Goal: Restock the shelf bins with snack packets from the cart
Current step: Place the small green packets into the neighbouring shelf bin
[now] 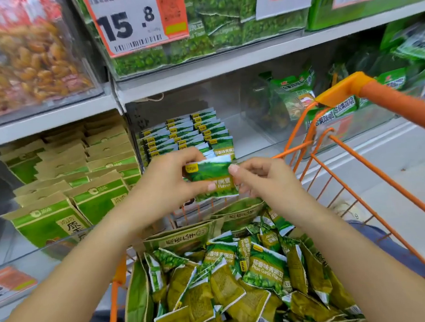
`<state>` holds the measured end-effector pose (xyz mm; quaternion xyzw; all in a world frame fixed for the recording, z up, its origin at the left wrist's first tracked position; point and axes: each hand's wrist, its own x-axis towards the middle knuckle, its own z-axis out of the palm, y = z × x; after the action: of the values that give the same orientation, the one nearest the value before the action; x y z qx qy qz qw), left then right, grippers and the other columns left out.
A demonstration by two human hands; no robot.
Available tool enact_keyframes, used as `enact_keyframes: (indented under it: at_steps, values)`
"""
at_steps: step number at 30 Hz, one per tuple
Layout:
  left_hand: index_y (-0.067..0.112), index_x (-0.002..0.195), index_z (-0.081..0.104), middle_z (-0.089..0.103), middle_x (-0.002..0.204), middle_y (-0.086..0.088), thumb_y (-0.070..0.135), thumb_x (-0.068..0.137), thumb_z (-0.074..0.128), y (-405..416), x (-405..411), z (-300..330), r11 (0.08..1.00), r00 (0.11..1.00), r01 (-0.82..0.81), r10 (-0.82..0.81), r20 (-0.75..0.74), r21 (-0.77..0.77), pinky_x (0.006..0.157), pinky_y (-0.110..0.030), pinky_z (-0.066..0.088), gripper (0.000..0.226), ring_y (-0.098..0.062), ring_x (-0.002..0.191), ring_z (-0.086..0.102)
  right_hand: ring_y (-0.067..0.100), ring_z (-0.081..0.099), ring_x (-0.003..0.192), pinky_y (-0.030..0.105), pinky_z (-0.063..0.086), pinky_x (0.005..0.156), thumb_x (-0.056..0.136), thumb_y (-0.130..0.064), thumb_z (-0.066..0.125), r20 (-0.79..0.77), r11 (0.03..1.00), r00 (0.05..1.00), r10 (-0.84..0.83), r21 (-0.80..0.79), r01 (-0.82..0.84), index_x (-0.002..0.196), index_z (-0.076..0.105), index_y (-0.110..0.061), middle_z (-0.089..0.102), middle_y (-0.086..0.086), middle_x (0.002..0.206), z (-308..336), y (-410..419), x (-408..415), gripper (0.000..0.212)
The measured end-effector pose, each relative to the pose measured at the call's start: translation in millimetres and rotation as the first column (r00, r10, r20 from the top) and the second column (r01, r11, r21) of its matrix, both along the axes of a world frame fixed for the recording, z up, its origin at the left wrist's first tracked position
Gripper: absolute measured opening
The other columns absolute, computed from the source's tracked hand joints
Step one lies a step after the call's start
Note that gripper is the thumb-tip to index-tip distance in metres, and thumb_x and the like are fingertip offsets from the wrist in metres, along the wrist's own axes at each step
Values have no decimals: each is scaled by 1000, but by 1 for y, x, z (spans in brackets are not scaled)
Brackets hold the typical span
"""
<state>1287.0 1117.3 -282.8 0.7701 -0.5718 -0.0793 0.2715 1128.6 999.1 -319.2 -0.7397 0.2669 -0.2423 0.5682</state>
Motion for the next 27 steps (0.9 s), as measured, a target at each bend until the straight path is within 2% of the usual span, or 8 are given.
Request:
enact_keyframes:
  at_steps: [4, 7, 10, 14, 16, 19, 24, 27]
  values:
    - [27, 87, 52, 64, 86, 8, 34, 81, 75, -27, 2, 15, 971, 979, -176, 156, -127, -163, 67, -23, 39, 26, -11, 80, 58, 6, 63, 76, 27, 51, 66, 97, -27, 52, 175, 939, 928, -328, 171, 299, 94, 67, -17, 67, -5, 84, 6, -11, -1, 18]
    - [17, 98, 56, 69, 94, -2, 30, 80, 77, -54, -13, 21, 996, 972, -75, 61, -226, -54, 78, -33, 50, 31, -19, 89, 66, 3, 61, 96, 21, 54, 71, 93, -28, 60, 242, 917, 907, -344, 295, 269, 116, 59, -22, 63, -9, 107, 9, -19, -4, 24]
    - [18, 104, 60, 72, 90, 0, 26, 78, 80, -72, -33, 23, 997, 967, 80, -81, -241, -13, 81, -42, 55, 34, -19, 83, 70, 11, 62, 109, 19, 53, 73, 88, -22, 67, 241, 919, 912, -332, 301, 255, 118, 63, -18, 66, -2, 115, 7, -26, -6, 30]
    - [21, 117, 57, 66, 104, 6, 20, 87, 71, -95, -21, 23, 998, 835, 62, -47, -548, 8, 81, -26, 55, 34, -12, 95, 67, 14, 64, 102, 17, 52, 63, 89, -23, 67, 221, 753, 773, -595, 490, 439, 117, 62, -9, 67, 5, 112, 6, -38, -11, 32]
    - [17, 115, 63, 68, 108, -1, 16, 91, 65, -116, 0, 11, 997, 920, -13, 39, -390, 70, 81, -19, 50, 25, -11, 99, 63, 17, 65, 102, 24, 53, 71, 89, -24, 67, 218, 680, 705, -675, 555, 479, 120, 61, -9, 67, 9, 115, 6, -42, -12, 35]
    - [15, 114, 69, 69, 114, -2, 16, 89, 67, -145, 17, -10, 904, 998, 64, -56, -33, 423, 90, -25, 49, 25, -15, 104, 63, 21, 63, 110, 39, 53, 92, 88, -27, 68, 218, 666, 680, -700, 544, 511, 119, 63, -10, 66, 9, 118, 7, -42, -10, 36]
    - [12, 115, 68, 67, 110, -2, 26, 94, 61, -173, 18, -33, 663, 961, 82, -250, 117, 744, 78, -31, 47, 26, -20, 90, 57, 15, 65, 103, 44, 50, 96, 89, -23, 67, 221, 691, 703, -675, 523, 499, 114, 64, -11, 69, 4, 110, 8, -36, -9, 28]
    - [10, 91, 61, 57, 82, -4, 32, 93, 60, -175, 11, -33, 625, 929, 59, -320, 187, 779, 69, -31, 43, 23, -23, 75, 50, 18, 63, 109, 45, 49, 98, 88, -24, 68, 217, 703, 720, -660, 517, 489, 113, 64, -12, 67, 6, 114, 7, -34, -5, 29]
